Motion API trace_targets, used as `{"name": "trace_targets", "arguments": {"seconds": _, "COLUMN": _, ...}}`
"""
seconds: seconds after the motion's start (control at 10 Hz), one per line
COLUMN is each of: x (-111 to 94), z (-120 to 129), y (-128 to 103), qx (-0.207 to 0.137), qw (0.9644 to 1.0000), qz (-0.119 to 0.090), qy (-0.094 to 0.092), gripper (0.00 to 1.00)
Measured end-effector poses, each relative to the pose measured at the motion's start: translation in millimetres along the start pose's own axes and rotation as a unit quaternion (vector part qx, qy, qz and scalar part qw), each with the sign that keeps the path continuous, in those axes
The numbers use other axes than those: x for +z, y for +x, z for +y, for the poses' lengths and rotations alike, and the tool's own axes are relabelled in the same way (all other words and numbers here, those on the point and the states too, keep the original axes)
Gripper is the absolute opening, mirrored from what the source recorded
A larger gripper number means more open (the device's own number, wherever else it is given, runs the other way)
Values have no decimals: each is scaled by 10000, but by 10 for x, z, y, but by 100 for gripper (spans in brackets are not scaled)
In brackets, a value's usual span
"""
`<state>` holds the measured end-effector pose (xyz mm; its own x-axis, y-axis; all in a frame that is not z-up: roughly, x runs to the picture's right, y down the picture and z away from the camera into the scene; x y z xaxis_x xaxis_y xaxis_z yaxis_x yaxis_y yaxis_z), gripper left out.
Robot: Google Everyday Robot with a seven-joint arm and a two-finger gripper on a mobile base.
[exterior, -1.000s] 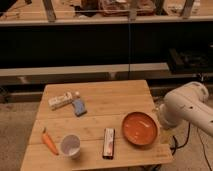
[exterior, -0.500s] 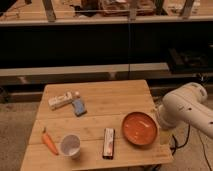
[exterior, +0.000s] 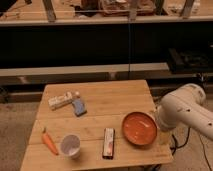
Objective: Push the eraser across the table
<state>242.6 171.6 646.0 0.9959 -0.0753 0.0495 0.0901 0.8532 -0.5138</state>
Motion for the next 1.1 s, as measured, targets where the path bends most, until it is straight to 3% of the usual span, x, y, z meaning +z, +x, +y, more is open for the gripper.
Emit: {"name": "trace_targets", "arguments": {"seconds": 1.1, "x": 31, "z": 38, "y": -127, "qx": -264, "qw": 9996, "qz": 32, "qy": 17, "gripper": 80}}
